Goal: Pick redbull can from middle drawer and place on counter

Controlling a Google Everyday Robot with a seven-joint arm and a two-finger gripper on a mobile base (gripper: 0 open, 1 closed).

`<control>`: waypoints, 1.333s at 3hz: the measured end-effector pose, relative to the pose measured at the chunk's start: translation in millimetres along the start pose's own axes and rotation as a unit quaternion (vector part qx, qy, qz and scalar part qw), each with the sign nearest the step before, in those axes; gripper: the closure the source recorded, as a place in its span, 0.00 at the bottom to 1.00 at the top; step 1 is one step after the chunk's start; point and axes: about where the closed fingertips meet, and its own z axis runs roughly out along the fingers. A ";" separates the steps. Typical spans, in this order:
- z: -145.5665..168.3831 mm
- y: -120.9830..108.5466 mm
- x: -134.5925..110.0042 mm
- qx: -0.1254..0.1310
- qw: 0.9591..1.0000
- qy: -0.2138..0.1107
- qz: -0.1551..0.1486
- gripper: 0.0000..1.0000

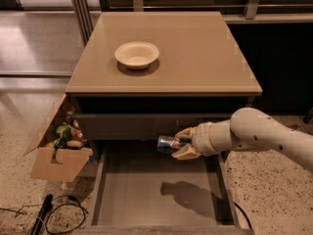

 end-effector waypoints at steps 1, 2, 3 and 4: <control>-28.0 -13.8 -17.6 0.022 0.999 0.011 -0.024 1.00; -74.5 -39.6 -53.3 0.050 0.996 0.019 -0.070 1.00; -112.3 -74.2 -85.1 0.061 0.993 0.015 -0.102 1.00; -148.4 -110.5 -120.9 0.073 0.989 0.011 -0.131 1.00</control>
Offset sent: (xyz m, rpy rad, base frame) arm 0.0198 -0.0318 0.1946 -0.1360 -0.3051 0.0443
